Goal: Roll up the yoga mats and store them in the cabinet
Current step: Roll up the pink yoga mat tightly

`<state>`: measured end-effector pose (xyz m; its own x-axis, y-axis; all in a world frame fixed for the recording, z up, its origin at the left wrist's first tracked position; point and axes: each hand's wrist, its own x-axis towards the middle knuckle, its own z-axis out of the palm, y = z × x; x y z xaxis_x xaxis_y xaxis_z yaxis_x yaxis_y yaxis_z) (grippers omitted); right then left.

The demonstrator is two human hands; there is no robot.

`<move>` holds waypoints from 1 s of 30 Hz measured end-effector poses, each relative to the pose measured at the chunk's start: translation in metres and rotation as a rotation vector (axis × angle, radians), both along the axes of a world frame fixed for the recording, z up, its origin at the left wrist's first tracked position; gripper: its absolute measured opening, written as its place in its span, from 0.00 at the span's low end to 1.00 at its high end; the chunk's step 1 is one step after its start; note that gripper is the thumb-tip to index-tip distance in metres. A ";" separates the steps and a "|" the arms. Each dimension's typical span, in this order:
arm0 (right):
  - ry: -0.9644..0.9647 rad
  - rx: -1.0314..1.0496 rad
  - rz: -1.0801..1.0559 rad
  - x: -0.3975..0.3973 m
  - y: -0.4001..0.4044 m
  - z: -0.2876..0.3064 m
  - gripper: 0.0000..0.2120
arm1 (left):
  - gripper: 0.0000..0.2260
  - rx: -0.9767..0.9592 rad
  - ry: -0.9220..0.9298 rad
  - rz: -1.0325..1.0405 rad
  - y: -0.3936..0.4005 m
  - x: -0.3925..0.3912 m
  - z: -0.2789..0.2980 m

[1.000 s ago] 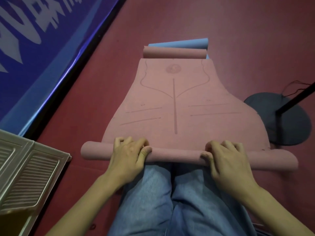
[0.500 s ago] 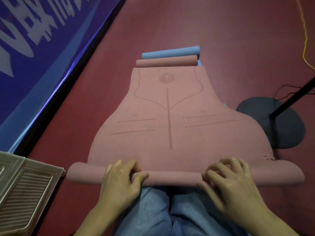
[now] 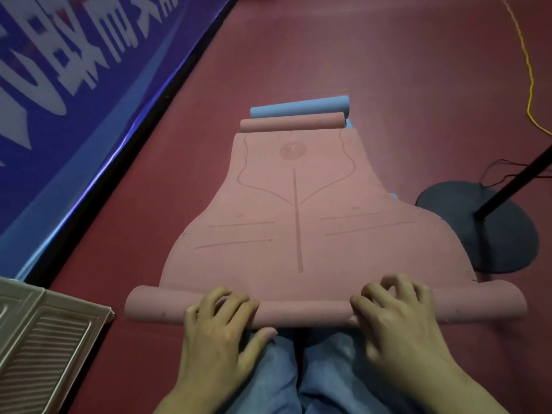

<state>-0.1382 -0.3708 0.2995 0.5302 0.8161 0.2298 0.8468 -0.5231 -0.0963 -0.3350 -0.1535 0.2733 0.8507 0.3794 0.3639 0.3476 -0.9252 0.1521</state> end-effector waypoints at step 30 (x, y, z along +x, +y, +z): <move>0.007 -0.155 -0.044 0.017 0.038 0.004 0.18 | 0.23 0.051 0.239 0.034 0.016 0.044 0.000</move>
